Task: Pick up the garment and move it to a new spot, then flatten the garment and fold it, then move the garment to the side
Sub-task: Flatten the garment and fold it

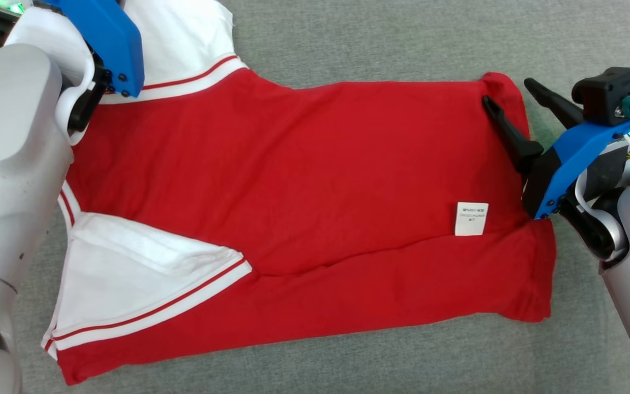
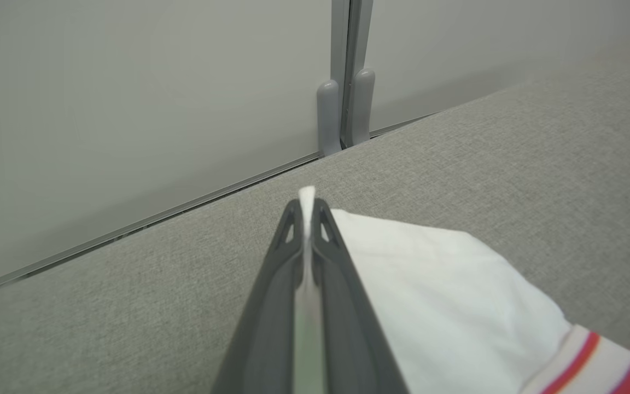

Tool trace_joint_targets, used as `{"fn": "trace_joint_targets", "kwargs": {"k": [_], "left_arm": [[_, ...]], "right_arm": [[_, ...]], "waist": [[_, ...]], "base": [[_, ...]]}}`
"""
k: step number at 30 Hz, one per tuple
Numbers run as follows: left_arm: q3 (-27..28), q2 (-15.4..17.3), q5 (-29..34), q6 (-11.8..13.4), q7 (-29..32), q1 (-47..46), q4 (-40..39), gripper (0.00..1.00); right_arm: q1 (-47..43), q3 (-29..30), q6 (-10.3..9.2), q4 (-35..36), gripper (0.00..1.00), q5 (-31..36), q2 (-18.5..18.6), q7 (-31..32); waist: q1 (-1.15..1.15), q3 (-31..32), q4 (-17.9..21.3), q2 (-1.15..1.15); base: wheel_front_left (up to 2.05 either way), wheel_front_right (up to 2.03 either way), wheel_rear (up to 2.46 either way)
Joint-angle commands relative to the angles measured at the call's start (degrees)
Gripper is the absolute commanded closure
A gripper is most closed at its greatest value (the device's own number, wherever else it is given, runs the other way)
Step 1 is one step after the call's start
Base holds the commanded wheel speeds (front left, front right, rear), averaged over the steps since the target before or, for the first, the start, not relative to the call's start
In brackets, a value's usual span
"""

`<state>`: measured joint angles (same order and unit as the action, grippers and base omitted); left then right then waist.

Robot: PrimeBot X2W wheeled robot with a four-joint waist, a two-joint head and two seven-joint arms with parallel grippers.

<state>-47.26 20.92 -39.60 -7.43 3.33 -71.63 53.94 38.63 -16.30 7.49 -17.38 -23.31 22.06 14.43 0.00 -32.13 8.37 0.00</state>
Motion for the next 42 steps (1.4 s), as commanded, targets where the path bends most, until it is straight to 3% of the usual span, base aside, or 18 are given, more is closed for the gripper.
{"fn": "trace_joint_targets", "kwargs": {"k": [1,6,7,9,10,21,31,35,42], "left_arm": [[-0.57,-0.44,-0.4,-0.01,-0.7,-0.84,-0.23,1.0],[-1.94,-1.22,-2.07,-0.01,-2.37,-1.19,-0.69,1.0],[-2.29,-1.3,-2.34,-0.01,-2.59,-1.32,-0.68,1.0],[-2.86,-1.48,-2.98,-0.01,-3.07,-1.4,-0.65,1.0],[-3.11,-1.61,-3.22,-0.01,-3.35,-1.31,-0.69,1.0],[-4.56,-0.51,-7.14,-0.01,-9.39,1.91,-2.03,1.0],[-6.06,1.8,-9.76,0.04,-14.97,11.3,-8.75,1.0],[-6.23,3.75,-10.05,1.57,-16.27,17.13,-13.94,1.0],[-5.67,7.7,-11.18,6.58,-17.18,27.19,-24.81,1.0]], "right_arm": [[1.26,-0.15,0.02,-0.76,0.0,-0.06,0.58,0.69],[2.11,-1.22,0.02,-4.47,0.0,-0.25,0.73,2.46],[2.46,-1.35,0.03,-5.14,0.47,-0.29,0.77,2.42],[2.96,-1.21,0.02,-6.3,0.95,-0.45,0.53,1.88],[3.13,-1.08,0.02,-7.0,1.0,-0.39,0.59,1.68],[2.32,2.52,0.02,-11.88,1.0,0.08,-1.23,-6.43],[-3.83,3.59,0.02,-13.82,1.0,-0.76,-2.52,-12.31],[-7.35,4.42,0.02,-13.04,1.0,-1.03,-3.3,-14.53],[-12.49,6.28,0.03,-11.18,1.0,-1.06,-4.38,-17.71]], "waist": [[0.0,-0.28,-0.71,0.0],[0.0,-0.17,-2.14,0.0],[0.0,-0.12,-2.38,0.0],[0.0,0.1,-2.71,0.0],[0.0,0.37,-2.93,0.0],[0.0,5.2,-4.82,0.0],[0.0,12.38,-6.62,0.0],[0.0,14.48,-6.93,0.0],[0.0,16.27,-7.61,0.0]], "base": [[0.0,0.0,0.0],[0.0,0.0,0.0],[0.0,0.0,0.0],[0.0,0.0,0.0],[0.0,0.0,0.0],[0.0,0.0,0.0],[0.0,0.0,0.0],[0.0,0.0,0.0],[0.0,0.0,0.0]]}}
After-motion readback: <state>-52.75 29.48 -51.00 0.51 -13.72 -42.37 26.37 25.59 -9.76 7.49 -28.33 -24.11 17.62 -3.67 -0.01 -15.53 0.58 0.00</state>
